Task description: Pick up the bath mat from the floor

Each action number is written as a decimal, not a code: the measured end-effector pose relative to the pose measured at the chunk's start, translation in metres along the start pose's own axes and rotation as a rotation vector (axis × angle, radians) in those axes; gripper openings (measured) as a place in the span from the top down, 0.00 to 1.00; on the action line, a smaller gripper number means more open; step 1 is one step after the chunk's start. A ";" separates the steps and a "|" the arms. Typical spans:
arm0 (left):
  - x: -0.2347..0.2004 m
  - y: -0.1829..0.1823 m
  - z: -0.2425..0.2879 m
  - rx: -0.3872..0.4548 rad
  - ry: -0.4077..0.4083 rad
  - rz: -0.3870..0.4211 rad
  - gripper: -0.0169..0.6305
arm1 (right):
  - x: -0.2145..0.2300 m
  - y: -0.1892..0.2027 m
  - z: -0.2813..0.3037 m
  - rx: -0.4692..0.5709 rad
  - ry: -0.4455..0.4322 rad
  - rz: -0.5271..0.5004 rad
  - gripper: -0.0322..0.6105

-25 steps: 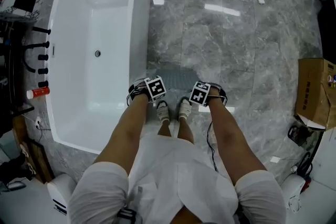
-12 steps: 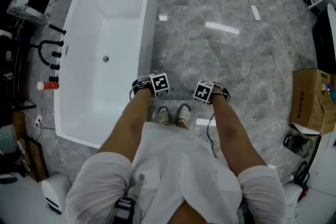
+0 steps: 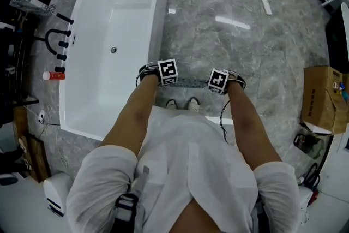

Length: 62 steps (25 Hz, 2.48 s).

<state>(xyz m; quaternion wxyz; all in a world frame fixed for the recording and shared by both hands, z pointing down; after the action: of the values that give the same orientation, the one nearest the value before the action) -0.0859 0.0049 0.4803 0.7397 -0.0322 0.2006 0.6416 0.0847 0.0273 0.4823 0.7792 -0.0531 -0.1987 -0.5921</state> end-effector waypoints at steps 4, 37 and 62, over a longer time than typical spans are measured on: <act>-0.003 0.000 -0.019 0.006 0.006 0.043 0.89 | 0.000 -0.009 -0.015 0.015 -0.016 -0.046 0.85; -0.011 -0.012 -0.041 0.028 -0.030 0.082 0.89 | 0.008 -0.008 -0.022 0.088 -0.011 -0.008 0.84; -0.010 -0.017 -0.041 0.014 -0.023 0.086 0.89 | 0.006 -0.005 -0.028 0.052 -0.026 -0.060 0.85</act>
<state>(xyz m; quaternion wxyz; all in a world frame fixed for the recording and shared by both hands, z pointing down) -0.0808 -0.0202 0.4427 0.7139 -0.0107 0.1977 0.6717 0.0882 0.0113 0.4580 0.7596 -0.0346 -0.2257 -0.6090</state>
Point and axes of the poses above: the fingertips, and each gripper's own axes: z forward along the fingers, x to its right, y out of its underside, the point moved 5 cm from there along -z, backward along the fingers, and after that the axes turned 5 degrees about -y, right-handed, at the moved point
